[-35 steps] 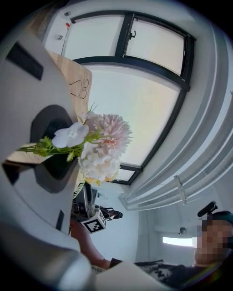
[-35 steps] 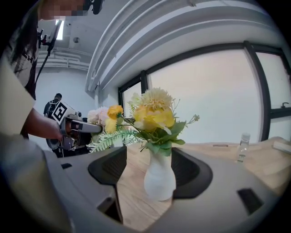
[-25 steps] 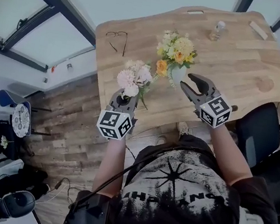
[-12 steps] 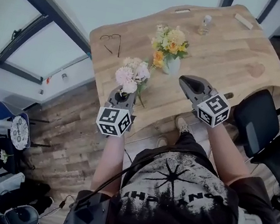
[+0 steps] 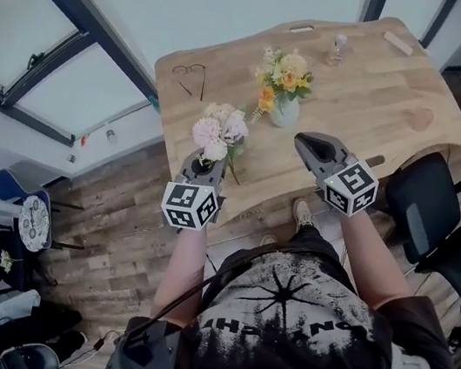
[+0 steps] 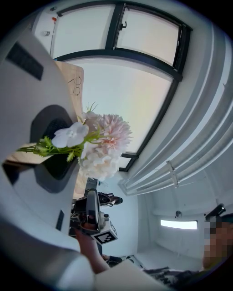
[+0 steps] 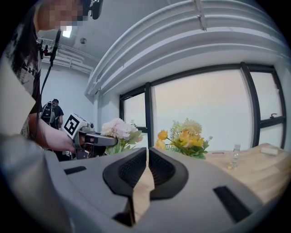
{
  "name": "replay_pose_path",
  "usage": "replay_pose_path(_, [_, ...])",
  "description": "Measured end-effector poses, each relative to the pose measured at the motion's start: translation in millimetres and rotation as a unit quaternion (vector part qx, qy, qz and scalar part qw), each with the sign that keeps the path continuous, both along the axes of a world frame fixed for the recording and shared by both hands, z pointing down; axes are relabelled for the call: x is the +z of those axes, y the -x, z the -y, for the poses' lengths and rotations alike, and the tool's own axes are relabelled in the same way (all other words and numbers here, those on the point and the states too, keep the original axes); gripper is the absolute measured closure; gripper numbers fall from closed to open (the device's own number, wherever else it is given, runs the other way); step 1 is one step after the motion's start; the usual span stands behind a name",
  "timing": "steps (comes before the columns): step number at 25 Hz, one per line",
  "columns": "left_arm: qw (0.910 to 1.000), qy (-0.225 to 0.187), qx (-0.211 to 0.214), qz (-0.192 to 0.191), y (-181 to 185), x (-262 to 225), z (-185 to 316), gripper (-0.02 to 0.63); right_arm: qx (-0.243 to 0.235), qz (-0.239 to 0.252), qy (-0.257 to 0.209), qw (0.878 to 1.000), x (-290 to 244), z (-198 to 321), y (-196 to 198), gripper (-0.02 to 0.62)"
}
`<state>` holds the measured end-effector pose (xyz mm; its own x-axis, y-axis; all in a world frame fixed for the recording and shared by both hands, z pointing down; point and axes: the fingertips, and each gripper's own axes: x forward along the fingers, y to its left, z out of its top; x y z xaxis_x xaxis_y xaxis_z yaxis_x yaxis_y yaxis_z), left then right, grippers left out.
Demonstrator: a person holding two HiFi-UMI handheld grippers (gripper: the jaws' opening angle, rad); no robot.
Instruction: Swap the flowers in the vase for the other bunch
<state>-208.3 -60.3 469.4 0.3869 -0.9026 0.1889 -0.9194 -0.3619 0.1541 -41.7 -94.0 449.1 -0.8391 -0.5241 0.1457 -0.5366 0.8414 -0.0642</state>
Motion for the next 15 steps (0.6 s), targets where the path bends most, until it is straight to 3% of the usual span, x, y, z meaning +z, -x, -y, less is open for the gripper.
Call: replay_pose_path(15, [0.9999, -0.006, -0.002, 0.009, 9, -4, -4, 0.555, -0.011, -0.016, -0.002, 1.0, 6, -3, 17, 0.574])
